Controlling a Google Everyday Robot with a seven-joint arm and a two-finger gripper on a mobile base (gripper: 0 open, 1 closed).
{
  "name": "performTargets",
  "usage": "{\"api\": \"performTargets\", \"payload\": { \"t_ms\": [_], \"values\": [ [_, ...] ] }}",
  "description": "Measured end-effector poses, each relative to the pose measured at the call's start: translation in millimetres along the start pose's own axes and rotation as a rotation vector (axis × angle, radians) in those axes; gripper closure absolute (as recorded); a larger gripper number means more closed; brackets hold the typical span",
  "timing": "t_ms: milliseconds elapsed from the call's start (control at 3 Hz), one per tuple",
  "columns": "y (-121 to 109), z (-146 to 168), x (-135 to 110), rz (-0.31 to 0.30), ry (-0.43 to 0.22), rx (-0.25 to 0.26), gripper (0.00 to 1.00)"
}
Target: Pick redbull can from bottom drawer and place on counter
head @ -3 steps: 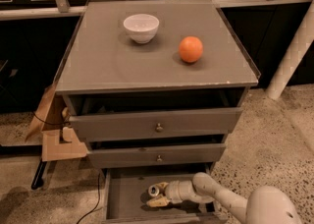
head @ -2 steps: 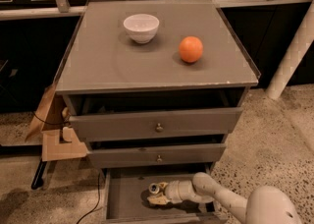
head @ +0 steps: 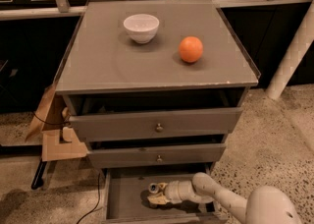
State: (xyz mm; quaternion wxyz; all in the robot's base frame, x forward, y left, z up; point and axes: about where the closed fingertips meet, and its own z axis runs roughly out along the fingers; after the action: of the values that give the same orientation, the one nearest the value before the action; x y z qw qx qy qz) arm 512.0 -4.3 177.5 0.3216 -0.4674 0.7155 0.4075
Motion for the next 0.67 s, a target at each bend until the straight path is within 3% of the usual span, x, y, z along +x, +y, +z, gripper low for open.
{"api": "performTargets", "payload": {
  "t_ms": [333, 667],
  "values": [
    [3, -3, -4, -0.005, -0.007, 0.008, 1.0],
    [11, -22, -27, -0.046, -0.044, 0.039, 1.0]
  ]
}}
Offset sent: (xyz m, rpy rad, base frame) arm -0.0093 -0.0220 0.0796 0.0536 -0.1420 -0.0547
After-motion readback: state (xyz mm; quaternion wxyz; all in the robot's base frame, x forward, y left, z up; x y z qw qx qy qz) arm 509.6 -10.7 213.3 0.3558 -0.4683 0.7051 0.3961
